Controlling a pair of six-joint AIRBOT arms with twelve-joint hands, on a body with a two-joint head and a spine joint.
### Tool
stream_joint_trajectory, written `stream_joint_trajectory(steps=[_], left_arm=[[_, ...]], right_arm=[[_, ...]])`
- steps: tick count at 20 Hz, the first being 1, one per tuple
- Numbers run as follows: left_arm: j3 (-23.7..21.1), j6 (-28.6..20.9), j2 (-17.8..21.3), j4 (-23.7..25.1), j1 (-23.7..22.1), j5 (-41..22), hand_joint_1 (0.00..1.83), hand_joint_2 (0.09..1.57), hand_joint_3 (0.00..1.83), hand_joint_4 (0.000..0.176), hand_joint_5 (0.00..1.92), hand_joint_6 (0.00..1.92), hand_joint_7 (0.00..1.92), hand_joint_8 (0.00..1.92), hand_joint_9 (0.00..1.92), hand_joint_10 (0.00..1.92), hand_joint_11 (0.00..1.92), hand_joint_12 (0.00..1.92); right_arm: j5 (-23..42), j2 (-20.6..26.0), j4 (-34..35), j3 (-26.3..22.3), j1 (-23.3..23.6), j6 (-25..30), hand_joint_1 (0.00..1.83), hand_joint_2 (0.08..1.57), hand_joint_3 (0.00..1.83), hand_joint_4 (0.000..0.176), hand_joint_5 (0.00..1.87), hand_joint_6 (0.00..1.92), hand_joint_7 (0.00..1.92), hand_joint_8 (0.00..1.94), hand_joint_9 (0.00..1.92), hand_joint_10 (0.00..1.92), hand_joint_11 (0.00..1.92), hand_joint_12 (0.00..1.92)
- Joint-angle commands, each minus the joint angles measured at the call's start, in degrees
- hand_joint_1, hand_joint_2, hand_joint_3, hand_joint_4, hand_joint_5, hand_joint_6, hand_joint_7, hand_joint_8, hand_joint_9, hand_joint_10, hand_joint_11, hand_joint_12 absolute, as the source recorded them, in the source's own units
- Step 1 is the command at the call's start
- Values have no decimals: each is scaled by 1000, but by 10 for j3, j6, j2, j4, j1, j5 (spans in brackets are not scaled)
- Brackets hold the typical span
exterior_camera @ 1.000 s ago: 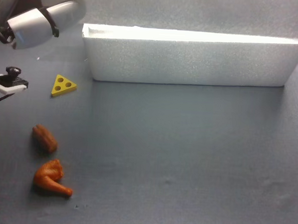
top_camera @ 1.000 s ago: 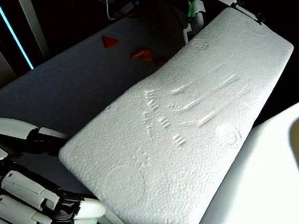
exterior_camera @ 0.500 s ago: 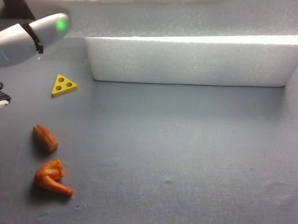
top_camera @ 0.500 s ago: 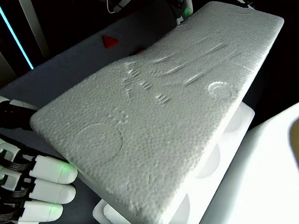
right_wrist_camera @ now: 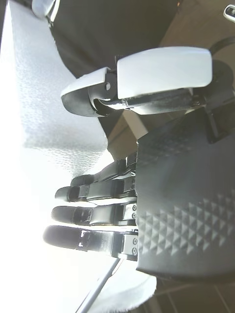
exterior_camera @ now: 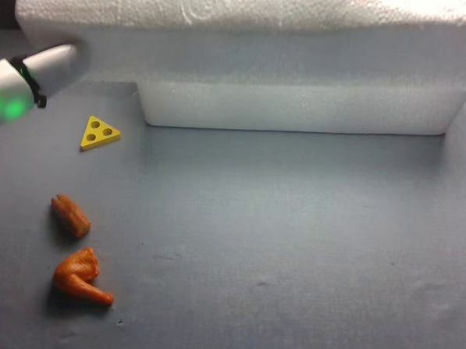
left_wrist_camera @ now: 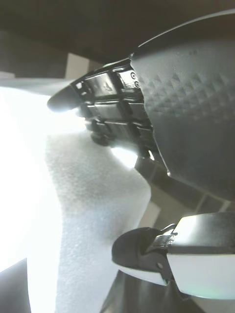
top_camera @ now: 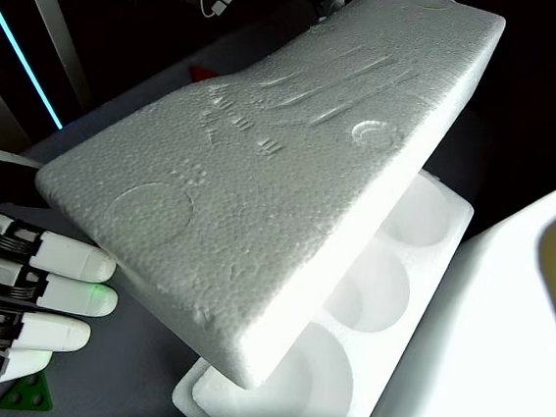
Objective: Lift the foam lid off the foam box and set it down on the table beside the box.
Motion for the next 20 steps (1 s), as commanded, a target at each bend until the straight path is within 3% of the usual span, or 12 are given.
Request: stream_joint_trajectory(steps=[1, 4, 5, 7, 8, 10, 12, 13, 15, 17, 18, 20], left_arm=[[-9, -1, 2, 90, -3, -61, 545, 1123, 0, 27, 143, 4, 23, 1, 0, 1, 0, 170], [-23, -1, 11, 97, 12, -65, 497, 1096, 0, 64, 127, 2, 1, 0, 2, 1, 0, 308], [-27, -1, 14, 98, 17, -66, 508, 1093, 0, 62, 127, 2, 0, 0, 0, 0, 0, 320], [-39, 1, 21, 100, 31, -73, 494, 1100, 1, 86, 106, 0, 0, 0, 0, 0, 0, 323], [-43, 1, 23, 100, 36, -75, 504, 1106, 1, 81, 113, 2, 0, 0, 0, 0, 0, 286], [-53, -1, 24, 97, 54, -78, 501, 1116, 4, 43, 118, 3, 0, 0, 0, 0, 0, 304], [-63, -4, 25, 94, 69, -84, 483, 1125, 1, 24, 119, 1, 0, 0, 0, 0, 0, 184], [-70, -5, 27, 93, 80, -90, 490, 1119, 0, 31, 113, 2, 0, 0, 0, 0, 0, 66], [-80, -6, 33, 93, 91, -101, 510, 1121, 1, 19, 86, 0, 0, 0, 0, 0, 0, 45], [-85, -6, 36, 93, 102, -104, 517, 1142, 3, 32, 90, 2, 0, 0, 0, 0, 0, 14], [-84, -11, 34, 90, 107, -101, 531, 1144, 3, 29, 102, 7, 0, 0, 0, 0, 0, 6], [-78, -23, 21, 80, 119, -97, 544, 1154, 6, 0, 93, 3, 0, 0, 0, 0, 0, 0]], right_arm=[[62, 3, -72, -9, -2, 9, 553, 1247, 2, 0, 3, 394, 223, 60, 0, 634, 0, 1312], [62, 10, -76, -20, -24, 21, 505, 1294, 2, 0, 31, 259, 208, 14, 0, 489, 0, 1068], [62, 12, -79, -24, -31, 24, 474, 1299, 1, 0, 45, 183, 194, 4, 0, 472, 0, 1038], [62, 20, -83, -35, -45, 28, 447, 1283, 0, 0, 72, 99, 171, 2, 23, 416, 0, 1016], [62, 21, -84, -37, -48, 30, 463, 1295, 4, 0, 81, 90, 171, 2, 33, 408, 0, 1025], [62, 26, -86, -43, -60, 37, 432, 1303, 0, 0, 93, 59, 182, 5, 62, 376, 0, 954], [62, 29, -86, -48, -72, 46, 441, 1288, 0, 0, 90, 16, 186, 2, 96, 282, 0, 824], [63, 31, -88, -51, -78, 49, 470, 1296, 1, 0, 78, 6, 170, 3, 92, 263, 0, 715], [65, 33, -92, -56, -82, 53, 466, 1307, 2, 0, 90, 7, 178, 4, 112, 260, 0, 751], [65, 34, -95, -59, -86, 56, 451, 1304, 0, 0, 103, 8, 185, 3, 110, 253, 0, 811], [64, 34, -95, -59, -90, 59, 475, 1303, 0, 0, 100, 5, 174, 2, 101, 237, 0, 740], [61, 34, -92, -58, -104, 68, 490, 1310, 2, 0, 93, 5, 175, 2, 107, 226, 0, 689]])
